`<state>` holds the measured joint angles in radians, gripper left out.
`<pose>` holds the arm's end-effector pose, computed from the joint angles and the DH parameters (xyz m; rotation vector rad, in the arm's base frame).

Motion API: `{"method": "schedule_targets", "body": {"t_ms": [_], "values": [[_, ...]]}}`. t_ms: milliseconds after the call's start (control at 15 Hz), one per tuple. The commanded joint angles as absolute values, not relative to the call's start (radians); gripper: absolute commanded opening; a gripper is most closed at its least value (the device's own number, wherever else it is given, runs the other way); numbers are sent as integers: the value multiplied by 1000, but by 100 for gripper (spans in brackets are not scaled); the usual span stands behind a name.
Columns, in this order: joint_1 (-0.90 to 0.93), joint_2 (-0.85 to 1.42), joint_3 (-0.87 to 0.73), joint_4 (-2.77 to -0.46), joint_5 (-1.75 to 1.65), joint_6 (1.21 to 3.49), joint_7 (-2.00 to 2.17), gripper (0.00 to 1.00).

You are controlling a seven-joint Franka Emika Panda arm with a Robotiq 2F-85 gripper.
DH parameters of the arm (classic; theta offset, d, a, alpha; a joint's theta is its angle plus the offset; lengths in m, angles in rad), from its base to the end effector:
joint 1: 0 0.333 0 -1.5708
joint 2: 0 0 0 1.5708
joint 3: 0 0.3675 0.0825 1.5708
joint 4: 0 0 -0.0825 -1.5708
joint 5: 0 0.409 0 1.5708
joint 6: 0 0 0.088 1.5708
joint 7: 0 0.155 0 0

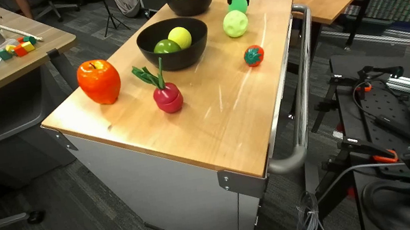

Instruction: Pick up all the fruit plush toy from the table and put them in the two black bowl

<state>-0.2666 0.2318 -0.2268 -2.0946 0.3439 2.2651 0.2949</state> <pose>0.5392 -0.2640 0.2963 -2.5642 1.4204 0.0425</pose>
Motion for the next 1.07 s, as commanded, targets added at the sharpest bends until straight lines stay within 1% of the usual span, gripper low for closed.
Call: {"method": "schedule_targets", "body": {"t_ms": [0,133,333,467,733,1000], "values": [[-268,259,-232,-2065,358,2249,308,31],[-266,219,-230,-2056,350,2227,292,26],[-238,106,-214,-2037,305,2231,246,24],[-218,93,-201,-1978,275,2248,234,24],[-205,183,-183,-1846,294,2296,188,24],[-215,297,-192,-1784,273,2306,219,24]]}}
